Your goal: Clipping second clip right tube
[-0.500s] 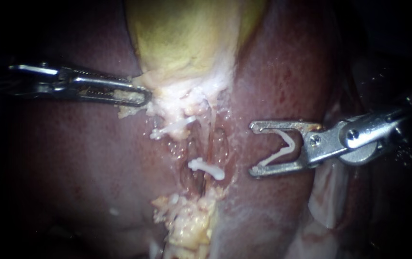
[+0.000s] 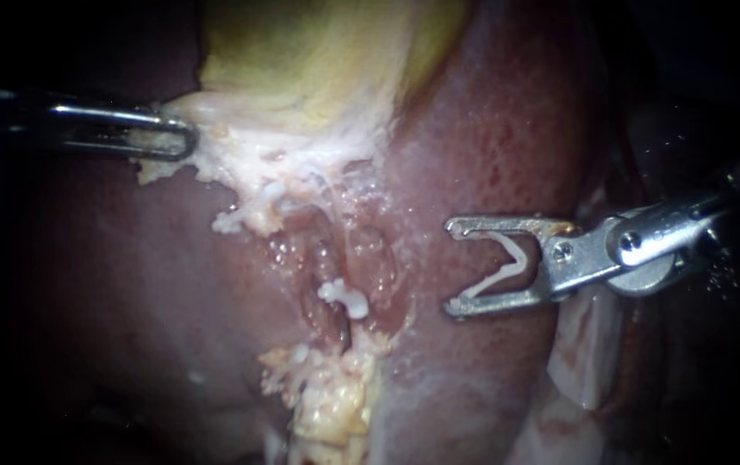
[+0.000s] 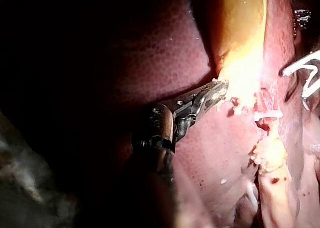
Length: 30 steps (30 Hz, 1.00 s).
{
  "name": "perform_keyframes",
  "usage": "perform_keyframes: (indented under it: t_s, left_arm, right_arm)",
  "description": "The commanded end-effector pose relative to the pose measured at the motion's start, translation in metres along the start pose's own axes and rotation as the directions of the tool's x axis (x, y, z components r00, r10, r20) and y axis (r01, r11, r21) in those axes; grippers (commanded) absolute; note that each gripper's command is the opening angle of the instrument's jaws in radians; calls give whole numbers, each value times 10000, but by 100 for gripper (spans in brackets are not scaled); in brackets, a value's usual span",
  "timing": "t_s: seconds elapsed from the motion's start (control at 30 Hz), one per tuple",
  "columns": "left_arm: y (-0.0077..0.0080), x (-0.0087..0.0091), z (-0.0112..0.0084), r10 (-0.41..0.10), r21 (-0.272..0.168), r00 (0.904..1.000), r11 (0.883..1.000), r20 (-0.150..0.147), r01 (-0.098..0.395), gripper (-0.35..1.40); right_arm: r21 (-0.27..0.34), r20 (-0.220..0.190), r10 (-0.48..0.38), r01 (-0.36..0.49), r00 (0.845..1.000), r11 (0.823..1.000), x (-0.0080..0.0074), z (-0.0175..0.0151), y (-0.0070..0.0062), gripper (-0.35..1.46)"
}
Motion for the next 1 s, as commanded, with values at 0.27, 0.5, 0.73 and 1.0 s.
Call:
perform_keyframes:
  t_s: [0.27, 0.5, 0.73, 1.0]
  left_arm:
    - [4, -1, 1, 39, 10, 10000, 10000, -7, -39, -35]
    - [8, 0, 2, 89, 37, 10000, 10000, -20, -89, -35]
    - [9, -1, 4, 86, 55, 10000, 9999, -30, -86, -35]
    - [10, -1, 6, 86, 66, 10000, 9999, -36, -85, -35]
  right_arm:
    - [864, -388, 2654, -2614, 9633, 9614, 0, 32, -3, 45]
    - [1161, -843, 4734, -4632, 8768, 8786, -3, 79, 0, 45]
    - [1226, -1110, 5773, -5653, 8089, 8157, -11, 107, 13, 45]
    - [1413, -1477, 6314, -6156, 7613, 7753, -18, 124, 23, 45]
